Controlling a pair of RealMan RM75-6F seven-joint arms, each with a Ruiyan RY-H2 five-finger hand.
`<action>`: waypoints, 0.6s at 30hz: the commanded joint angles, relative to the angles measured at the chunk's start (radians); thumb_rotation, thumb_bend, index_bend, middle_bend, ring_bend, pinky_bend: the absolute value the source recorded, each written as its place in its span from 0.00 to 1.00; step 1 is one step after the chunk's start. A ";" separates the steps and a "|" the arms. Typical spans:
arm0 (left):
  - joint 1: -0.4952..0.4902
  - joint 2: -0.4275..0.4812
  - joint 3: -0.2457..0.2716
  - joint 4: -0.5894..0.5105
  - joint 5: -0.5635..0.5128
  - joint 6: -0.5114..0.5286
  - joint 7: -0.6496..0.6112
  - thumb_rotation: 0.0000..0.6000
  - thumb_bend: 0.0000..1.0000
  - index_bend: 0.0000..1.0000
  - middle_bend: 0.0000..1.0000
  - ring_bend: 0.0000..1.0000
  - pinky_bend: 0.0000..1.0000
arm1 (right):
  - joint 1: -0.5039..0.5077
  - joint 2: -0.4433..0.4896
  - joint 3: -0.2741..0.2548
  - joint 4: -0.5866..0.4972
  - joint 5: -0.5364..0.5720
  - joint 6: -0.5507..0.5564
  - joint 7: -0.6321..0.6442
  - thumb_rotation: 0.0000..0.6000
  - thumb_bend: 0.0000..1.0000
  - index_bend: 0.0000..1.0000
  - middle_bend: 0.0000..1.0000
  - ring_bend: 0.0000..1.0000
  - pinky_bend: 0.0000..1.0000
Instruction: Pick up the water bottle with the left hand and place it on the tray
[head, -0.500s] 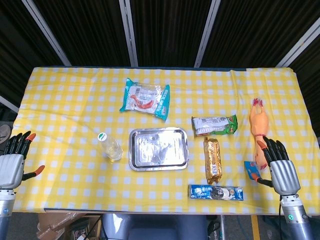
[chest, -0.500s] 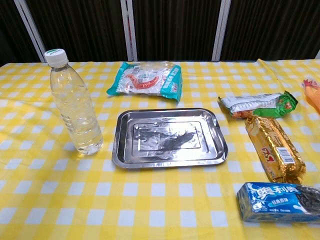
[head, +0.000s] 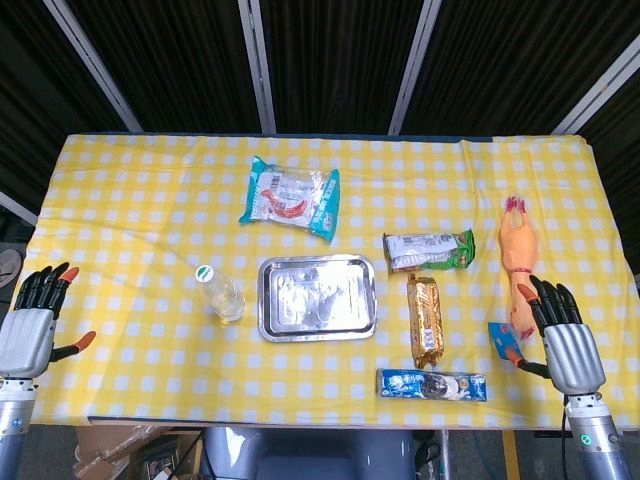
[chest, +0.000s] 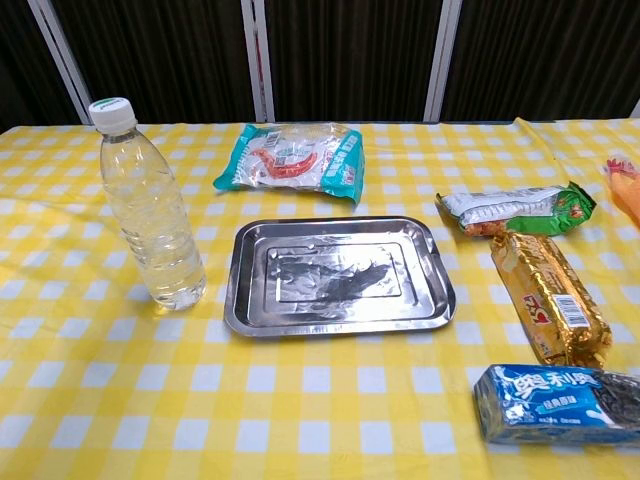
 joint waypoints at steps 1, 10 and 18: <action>-0.004 -0.002 0.002 0.003 -0.010 -0.019 -0.019 1.00 0.21 0.08 0.04 0.00 0.01 | -0.002 0.004 -0.001 -0.006 0.005 -0.004 0.000 1.00 0.05 0.11 0.00 0.04 0.00; -0.041 -0.019 0.011 -0.079 -0.003 -0.113 -0.326 1.00 0.21 0.10 0.08 0.00 0.01 | -0.003 0.016 -0.007 -0.017 0.010 -0.022 0.005 1.00 0.05 0.11 0.00 0.04 0.00; -0.153 0.008 0.000 -0.172 -0.040 -0.355 -0.697 1.00 0.20 0.10 0.04 0.00 0.01 | 0.003 0.014 -0.006 -0.013 0.014 -0.037 0.013 1.00 0.05 0.11 0.00 0.04 0.00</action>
